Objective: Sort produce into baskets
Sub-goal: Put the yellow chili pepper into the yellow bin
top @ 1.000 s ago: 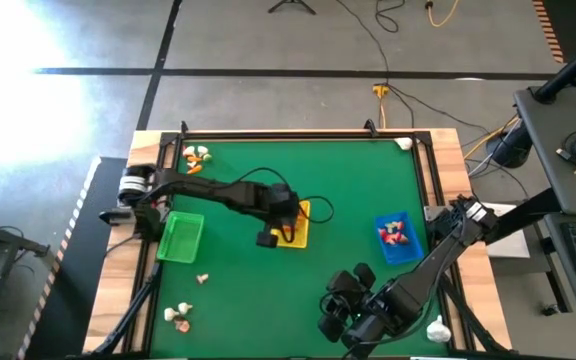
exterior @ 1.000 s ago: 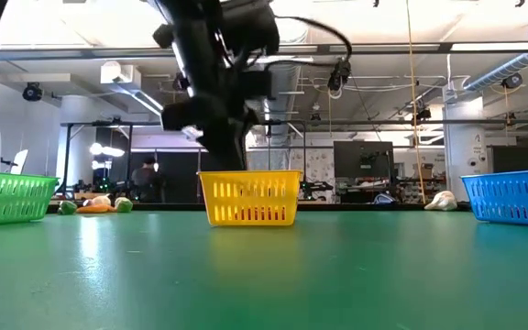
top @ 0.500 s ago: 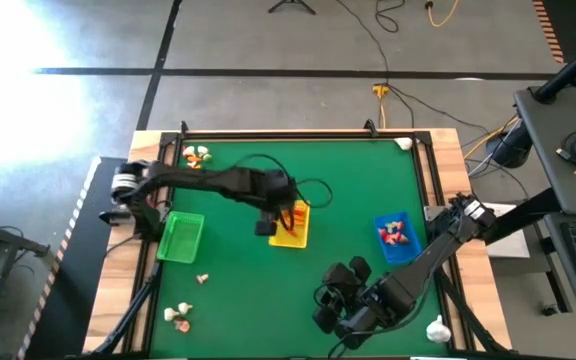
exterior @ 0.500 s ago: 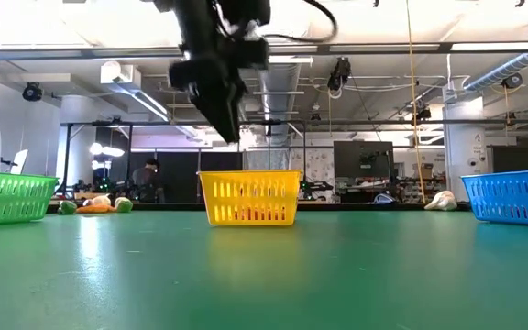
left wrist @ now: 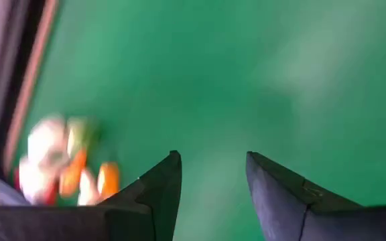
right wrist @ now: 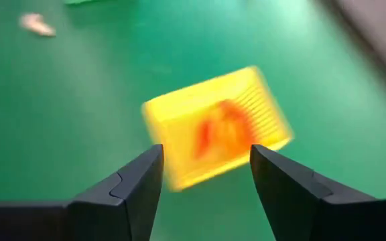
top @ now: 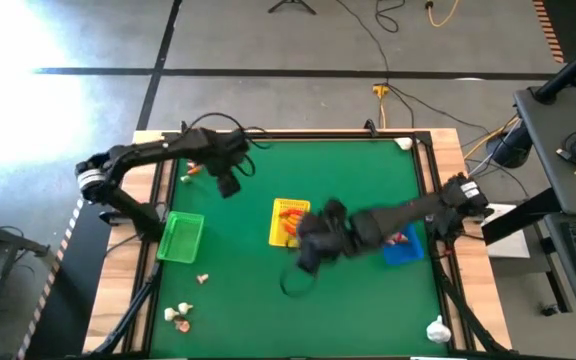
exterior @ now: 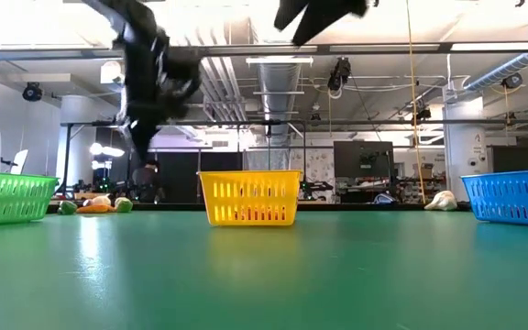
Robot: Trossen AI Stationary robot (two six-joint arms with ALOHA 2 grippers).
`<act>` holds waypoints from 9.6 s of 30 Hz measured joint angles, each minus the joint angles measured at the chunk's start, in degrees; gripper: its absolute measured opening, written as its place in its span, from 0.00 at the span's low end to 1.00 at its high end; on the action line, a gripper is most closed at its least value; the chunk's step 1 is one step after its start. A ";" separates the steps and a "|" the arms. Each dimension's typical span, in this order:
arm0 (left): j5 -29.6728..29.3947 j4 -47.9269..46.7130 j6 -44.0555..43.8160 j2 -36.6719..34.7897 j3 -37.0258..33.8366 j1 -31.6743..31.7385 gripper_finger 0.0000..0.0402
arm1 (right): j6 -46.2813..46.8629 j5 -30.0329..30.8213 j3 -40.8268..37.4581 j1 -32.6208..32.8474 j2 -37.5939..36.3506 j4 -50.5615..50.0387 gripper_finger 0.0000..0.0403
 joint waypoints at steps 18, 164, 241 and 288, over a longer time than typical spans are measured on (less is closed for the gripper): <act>-2.99 -0.52 4.54 14.81 0.93 20.02 0.38 | -44.18 -24.37 0.00 -34.52 -0.66 14.33 0.57; -11.13 24.70 -105.77 -1.21 -18.69 21.81 0.40 | -37.59 -25.93 1.01 -31.04 -6.95 -5.59 0.56; -0.80 7.63 -76.56 6.40 -8.06 28.11 0.05 | -47.49 -43.57 -10.48 -43.67 -6.98 3.28 0.56; -5.61 -7.03 -24.42 30.17 10.18 24.93 0.23 | -34.86 -46.21 -12.38 -36.37 -7.56 -0.54 0.56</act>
